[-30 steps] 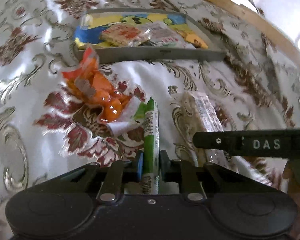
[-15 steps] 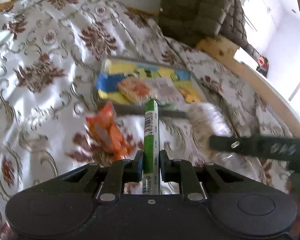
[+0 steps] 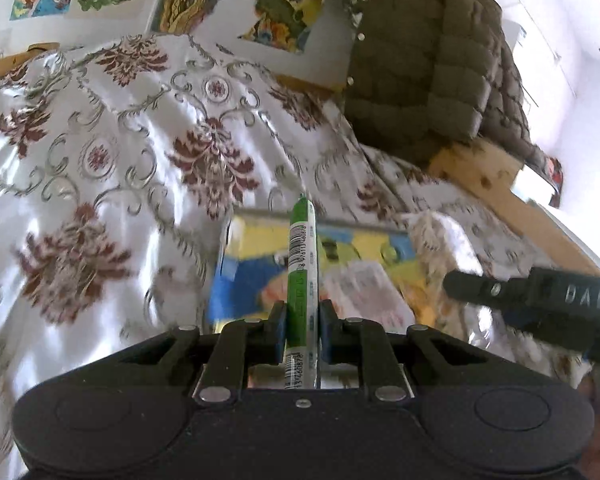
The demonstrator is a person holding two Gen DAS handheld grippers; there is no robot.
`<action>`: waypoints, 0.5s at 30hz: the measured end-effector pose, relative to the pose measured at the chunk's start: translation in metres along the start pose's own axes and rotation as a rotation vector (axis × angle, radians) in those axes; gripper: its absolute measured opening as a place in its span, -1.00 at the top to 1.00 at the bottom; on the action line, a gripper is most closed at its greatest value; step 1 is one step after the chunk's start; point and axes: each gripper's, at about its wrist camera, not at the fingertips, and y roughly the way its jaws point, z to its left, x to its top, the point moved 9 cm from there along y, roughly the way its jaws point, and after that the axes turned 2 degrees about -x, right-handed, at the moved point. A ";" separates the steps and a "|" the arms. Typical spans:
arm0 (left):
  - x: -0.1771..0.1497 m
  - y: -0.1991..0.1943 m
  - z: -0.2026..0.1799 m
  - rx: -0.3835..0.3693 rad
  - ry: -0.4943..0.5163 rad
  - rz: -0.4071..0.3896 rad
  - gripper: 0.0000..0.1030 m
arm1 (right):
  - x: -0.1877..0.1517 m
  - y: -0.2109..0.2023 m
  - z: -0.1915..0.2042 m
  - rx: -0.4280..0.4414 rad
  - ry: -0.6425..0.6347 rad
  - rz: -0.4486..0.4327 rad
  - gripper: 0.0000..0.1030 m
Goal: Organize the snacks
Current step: 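Carry both items over the grey tray and open both grippers to drop them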
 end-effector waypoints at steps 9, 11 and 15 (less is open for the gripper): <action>-0.004 0.073 0.019 0.042 0.047 -0.098 0.66 | 0.015 0.084 -0.029 -0.053 0.018 0.018 0.16; -0.010 0.085 0.024 0.036 0.041 -0.087 0.66 | 0.015 0.099 -0.038 -0.078 0.018 0.019 0.15; -0.023 0.106 0.037 0.039 0.000 -0.033 0.66 | 0.003 0.124 -0.050 -0.122 0.022 0.054 0.15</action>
